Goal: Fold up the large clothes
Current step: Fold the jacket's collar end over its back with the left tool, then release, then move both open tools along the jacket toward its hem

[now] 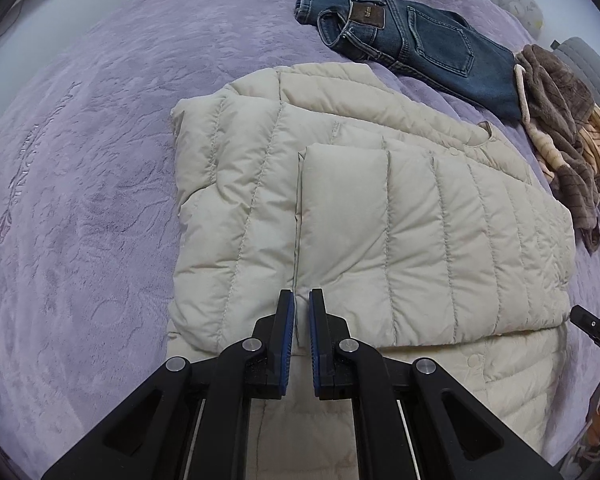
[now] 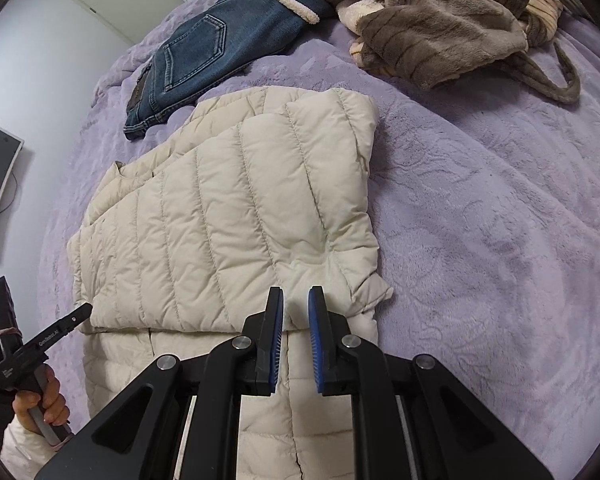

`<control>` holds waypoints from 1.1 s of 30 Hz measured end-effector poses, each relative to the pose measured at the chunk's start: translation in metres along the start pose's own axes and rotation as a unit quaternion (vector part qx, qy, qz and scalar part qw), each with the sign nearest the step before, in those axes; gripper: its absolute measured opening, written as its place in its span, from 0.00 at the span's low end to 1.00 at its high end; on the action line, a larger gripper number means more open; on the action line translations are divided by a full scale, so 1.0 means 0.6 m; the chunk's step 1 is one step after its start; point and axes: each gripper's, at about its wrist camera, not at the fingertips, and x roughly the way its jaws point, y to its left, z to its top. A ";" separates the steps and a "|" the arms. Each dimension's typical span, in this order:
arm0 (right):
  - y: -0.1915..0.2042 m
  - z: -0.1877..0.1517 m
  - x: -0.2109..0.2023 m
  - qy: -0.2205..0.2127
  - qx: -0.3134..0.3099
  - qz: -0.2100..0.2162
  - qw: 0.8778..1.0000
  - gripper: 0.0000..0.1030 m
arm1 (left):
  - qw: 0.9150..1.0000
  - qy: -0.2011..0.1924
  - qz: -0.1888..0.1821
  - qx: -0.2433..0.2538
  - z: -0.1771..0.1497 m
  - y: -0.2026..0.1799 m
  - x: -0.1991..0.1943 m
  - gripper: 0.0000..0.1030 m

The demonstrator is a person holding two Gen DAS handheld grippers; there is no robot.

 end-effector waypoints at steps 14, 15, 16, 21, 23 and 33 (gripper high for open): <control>0.035 -0.051 -0.045 0.011 0.014 0.004 1.000 0.64 | 0.999 0.026 0.010 0.022 -0.049 -0.015 -0.056 0.09; 0.038 -0.055 -0.048 0.012 0.016 0.006 1.000 0.64 | 0.999 0.029 0.008 0.021 -0.055 -0.014 -0.059 0.09; 0.040 -0.058 -0.050 0.014 0.019 0.007 1.000 0.64 | 0.999 0.032 0.007 0.021 -0.059 -0.013 -0.062 0.09; 0.048 -0.078 -0.064 0.021 0.026 0.006 0.999 0.70 | 0.999 0.042 0.003 0.017 -0.083 -0.005 -0.080 0.55; 0.051 -0.086 -0.070 0.023 0.028 0.007 0.999 0.72 | 0.999 0.028 0.018 0.009 -0.092 0.002 -0.097 0.98; 0.071 -0.117 -0.106 0.019 0.023 0.008 1.000 0.87 | 0.999 0.023 0.030 0.020 -0.114 0.022 -0.150 0.99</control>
